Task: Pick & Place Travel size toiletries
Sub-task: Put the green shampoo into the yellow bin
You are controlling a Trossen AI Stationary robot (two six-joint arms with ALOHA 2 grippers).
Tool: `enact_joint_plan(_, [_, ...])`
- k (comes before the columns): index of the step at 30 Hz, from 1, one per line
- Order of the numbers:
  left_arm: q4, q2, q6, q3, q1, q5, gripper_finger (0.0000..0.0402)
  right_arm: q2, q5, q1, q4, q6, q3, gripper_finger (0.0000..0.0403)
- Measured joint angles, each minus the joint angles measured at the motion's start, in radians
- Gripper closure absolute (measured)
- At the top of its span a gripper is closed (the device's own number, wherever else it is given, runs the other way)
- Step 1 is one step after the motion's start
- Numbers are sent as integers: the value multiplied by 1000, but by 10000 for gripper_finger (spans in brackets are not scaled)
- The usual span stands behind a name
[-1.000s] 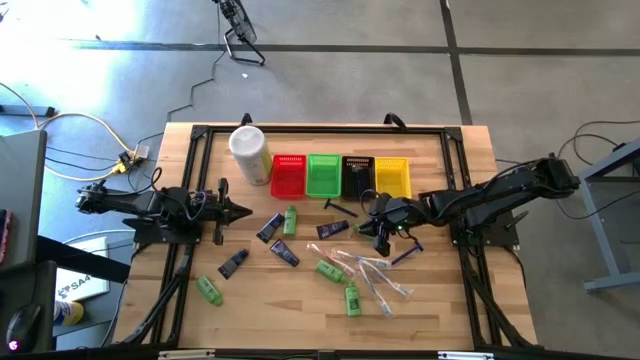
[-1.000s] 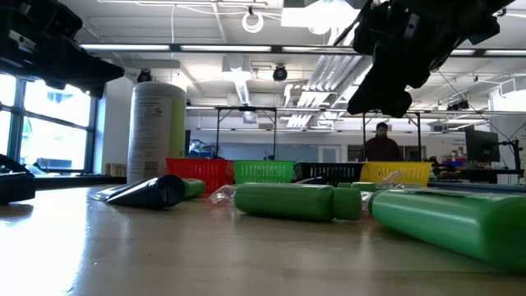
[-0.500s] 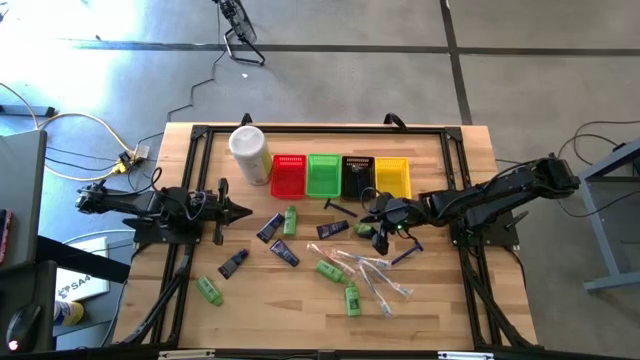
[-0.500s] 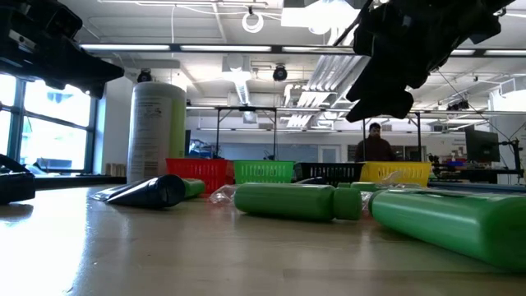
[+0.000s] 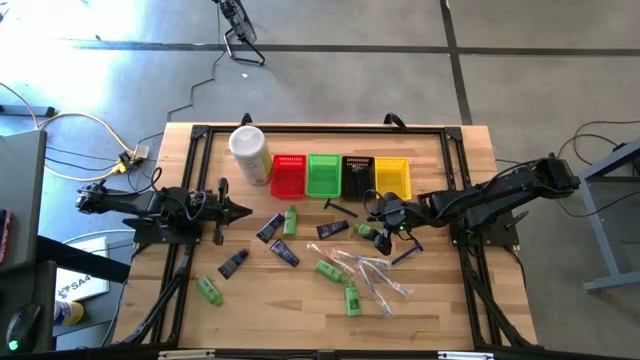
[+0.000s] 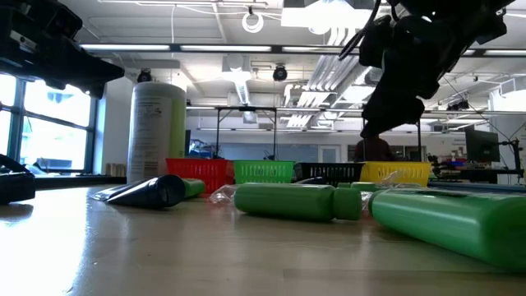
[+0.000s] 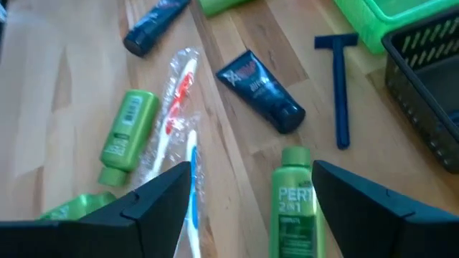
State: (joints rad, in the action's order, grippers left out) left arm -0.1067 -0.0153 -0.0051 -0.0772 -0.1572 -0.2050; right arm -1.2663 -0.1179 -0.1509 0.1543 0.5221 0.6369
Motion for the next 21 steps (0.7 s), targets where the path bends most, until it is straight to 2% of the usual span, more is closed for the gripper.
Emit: enact_joint_plan(21, [0,0,0,0,0,1,394,0,-10,0,23,0,0,131])
